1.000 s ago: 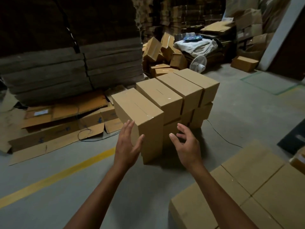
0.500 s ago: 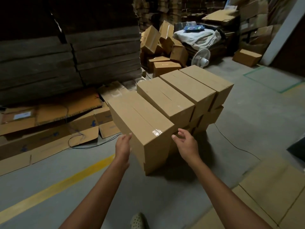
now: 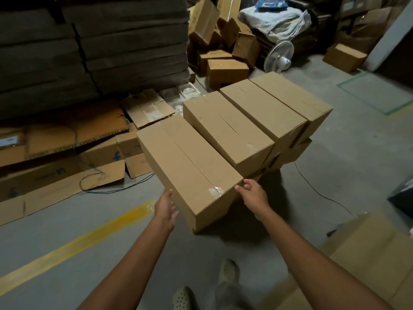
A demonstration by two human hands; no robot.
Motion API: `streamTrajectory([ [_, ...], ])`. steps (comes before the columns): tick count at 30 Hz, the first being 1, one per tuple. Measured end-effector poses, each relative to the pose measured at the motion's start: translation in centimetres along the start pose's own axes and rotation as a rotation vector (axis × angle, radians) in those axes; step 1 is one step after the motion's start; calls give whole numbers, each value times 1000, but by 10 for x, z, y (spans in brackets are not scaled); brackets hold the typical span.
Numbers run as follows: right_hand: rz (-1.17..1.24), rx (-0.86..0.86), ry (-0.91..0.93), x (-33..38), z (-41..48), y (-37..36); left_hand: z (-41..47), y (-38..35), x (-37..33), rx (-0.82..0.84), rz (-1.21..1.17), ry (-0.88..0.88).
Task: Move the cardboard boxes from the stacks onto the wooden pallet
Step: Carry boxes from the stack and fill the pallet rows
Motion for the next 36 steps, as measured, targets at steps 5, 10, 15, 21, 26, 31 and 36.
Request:
streamTrajectory([
  [5, -23, 84, -48, -12, 55, 5, 30, -17, 0, -58, -74, 39],
  [10, -52, 205, -94, -24, 100, 5, 53, -34, 5, -135, -120, 80],
  [15, -50, 350, -171, -40, 135, -6, 76, -45, 21, -183, -104, 116],
  [21, 7, 405, -242, -49, 153, -18, 90, -52, 38, -184, -24, 77],
  [26, 1, 425, -200, -40, 153, -32, 65, -43, 22, -302, 132, -154],
  [31, 92, 331, -160, -8, 138, -49, 36, -29, -11, -325, 128, -328],
  [36, 182, 212, -161, 38, 125, -57, 11, -11, -56, -278, 137, -437],
])
Point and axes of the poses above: each hand's wrist, its own z-axis towards the middle knuckle, its own y-axis out of the back of the hand, x = y × z, the point moved 3 cm from there along z, towards the middle knuckle, and after that the axes turned 15 degrees about y, right-handed, at the moved point
